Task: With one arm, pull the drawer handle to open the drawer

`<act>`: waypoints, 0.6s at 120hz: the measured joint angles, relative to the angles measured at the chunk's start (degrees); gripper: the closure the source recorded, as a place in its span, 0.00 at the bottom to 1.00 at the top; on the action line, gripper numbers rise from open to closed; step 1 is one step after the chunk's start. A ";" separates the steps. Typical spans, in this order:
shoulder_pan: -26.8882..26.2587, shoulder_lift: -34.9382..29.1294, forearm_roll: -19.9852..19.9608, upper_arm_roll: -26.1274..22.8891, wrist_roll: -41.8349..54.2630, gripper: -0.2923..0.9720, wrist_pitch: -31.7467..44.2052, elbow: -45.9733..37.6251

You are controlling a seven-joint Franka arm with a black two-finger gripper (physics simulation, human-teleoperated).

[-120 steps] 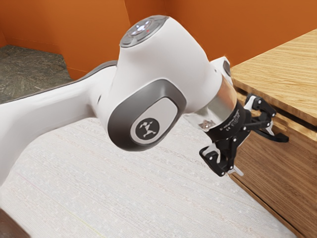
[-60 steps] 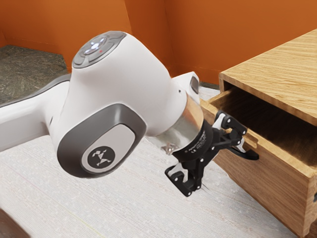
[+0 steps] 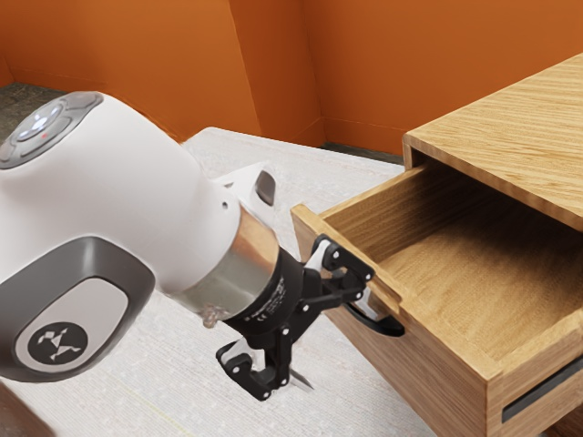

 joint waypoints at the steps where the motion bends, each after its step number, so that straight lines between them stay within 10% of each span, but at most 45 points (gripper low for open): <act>1: -0.07 -0.34 -0.05 0.07 0.00 0.23 -0.06 -0.23; 38: -7.80 -19.82 -1.42 8.36 -0.34 0.23 -8.20 0.70; 72: -10.38 14.26 0.88 22.14 15.05 0.23 -33.26 46.19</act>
